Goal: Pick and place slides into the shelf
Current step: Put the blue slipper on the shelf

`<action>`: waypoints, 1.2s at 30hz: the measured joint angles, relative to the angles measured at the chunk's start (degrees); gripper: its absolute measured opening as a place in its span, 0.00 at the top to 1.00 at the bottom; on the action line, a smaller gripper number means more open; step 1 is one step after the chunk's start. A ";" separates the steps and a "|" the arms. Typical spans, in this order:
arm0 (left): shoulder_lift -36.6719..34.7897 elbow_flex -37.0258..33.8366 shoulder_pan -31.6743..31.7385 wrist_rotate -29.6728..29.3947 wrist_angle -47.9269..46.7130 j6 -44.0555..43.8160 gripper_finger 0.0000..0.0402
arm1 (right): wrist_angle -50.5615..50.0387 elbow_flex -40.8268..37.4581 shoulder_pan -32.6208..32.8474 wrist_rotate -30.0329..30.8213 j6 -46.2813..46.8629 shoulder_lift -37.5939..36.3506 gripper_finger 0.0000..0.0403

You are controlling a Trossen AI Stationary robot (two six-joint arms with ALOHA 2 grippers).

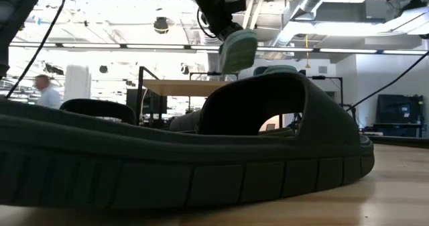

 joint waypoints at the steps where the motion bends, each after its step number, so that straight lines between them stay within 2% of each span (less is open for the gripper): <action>1: 0.53 1.01 0.02 -0.01 -0.67 0.03 1.00 | -0.06 0.00 0.00 0.00 0.02 0.02 0.60; 6: 3.14 4.68 0.63 -0.45 -5.02 1.24 1.00 | -1.15 0.00 0.00 -0.02 0.37 0.00 0.60; 11: 4.91 5.22 1.62 -0.48 -8.77 0.35 1.00 | -1.26 0.00 0.00 -0.02 0.43 0.00 0.60; 19: 7.13 5.22 1.66 -0.47 -7.80 -1.05 1.00 | -1.67 0.00 0.00 0.00 0.16 -0.28 0.60; 36: 7.16 5.20 1.99 1.23 -5.56 -1.54 1.00 | -2.57 0.00 0.00 -0.02 1.09 -0.70 0.60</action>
